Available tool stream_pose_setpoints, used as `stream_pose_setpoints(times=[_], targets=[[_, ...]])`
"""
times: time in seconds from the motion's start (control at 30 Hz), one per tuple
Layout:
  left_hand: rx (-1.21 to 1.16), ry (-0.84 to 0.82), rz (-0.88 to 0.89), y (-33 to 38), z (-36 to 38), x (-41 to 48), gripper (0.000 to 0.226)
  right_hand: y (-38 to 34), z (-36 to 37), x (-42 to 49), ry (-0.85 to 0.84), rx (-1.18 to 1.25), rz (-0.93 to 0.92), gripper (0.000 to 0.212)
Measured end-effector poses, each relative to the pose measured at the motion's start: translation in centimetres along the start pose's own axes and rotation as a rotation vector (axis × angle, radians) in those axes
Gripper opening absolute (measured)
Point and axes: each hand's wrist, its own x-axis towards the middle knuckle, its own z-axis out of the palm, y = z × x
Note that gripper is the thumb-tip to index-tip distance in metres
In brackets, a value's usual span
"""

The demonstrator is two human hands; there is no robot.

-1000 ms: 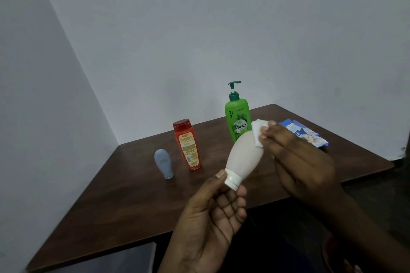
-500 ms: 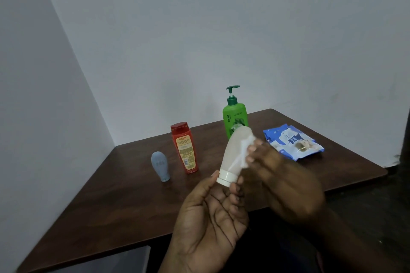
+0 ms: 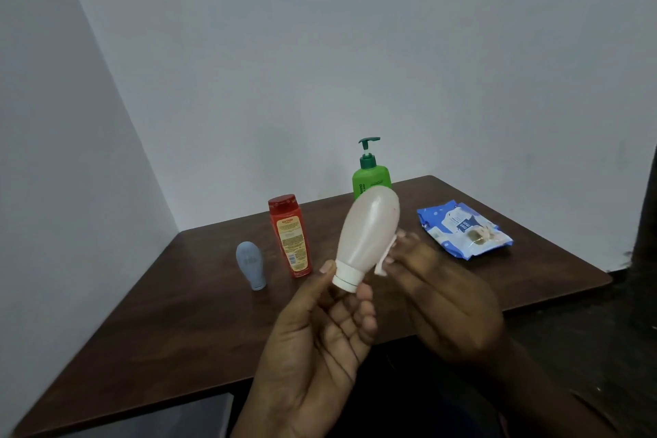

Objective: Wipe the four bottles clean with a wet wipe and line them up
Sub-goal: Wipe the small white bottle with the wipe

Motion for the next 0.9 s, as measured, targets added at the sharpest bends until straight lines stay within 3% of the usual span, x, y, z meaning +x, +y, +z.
stream_pose_setpoints(times=[0.07, 0.13, 0.27, 0.33, 0.4, 0.53, 0.63, 0.7, 0.9], targets=[[0.091, 0.017, 0.144, 0.1, 0.4, -0.3, 0.033, 0.2, 0.2, -0.1, -0.038, 0.027, -0.031, 0.052], [0.275, 0.047, 0.295, 0.1, 0.0, 0.0, 0.028, 0.8, 0.2, 0.0, -0.014, 0.027, 0.033, 0.051], [0.685, 0.179, 0.657, 0.3, -1.0, -0.1, 0.033, 1.7, 0.1, 0.8, 0.348, 0.196, 0.591, 0.039], [0.863, 0.168, 0.779, 0.1, -1.2, -0.4, 0.029, 1.9, -0.3, 1.5, 0.453, 0.268, 0.727, 0.037], [1.035, 0.156, 0.899, -0.3, -1.5, -0.4, 0.032, 1.5, -0.6, 1.9, 0.413, 0.225, 0.654, 0.037], [1.378, 0.126, 1.238, -0.8, -2.2, -0.2, 0.032, -0.8, -0.6, 1.6, 0.066, 0.040, 0.148, 0.043], [1.554, 0.104, 1.412, -0.5, -2.7, -0.1, 0.027, -2.0, -0.3, 1.5, -0.070, 0.039, -0.049, 0.035], [1.623, 0.098, 1.479, -0.3, -3.4, 0.1, 0.028, -1.8, -0.1, 1.6, -0.087, 0.054, -0.062, 0.035], [1.684, 0.002, 1.535, -0.8, -5.0, 0.6, 0.032, 0.1, 0.4, 1.0, -0.050, 0.022, 0.193, 0.045]])
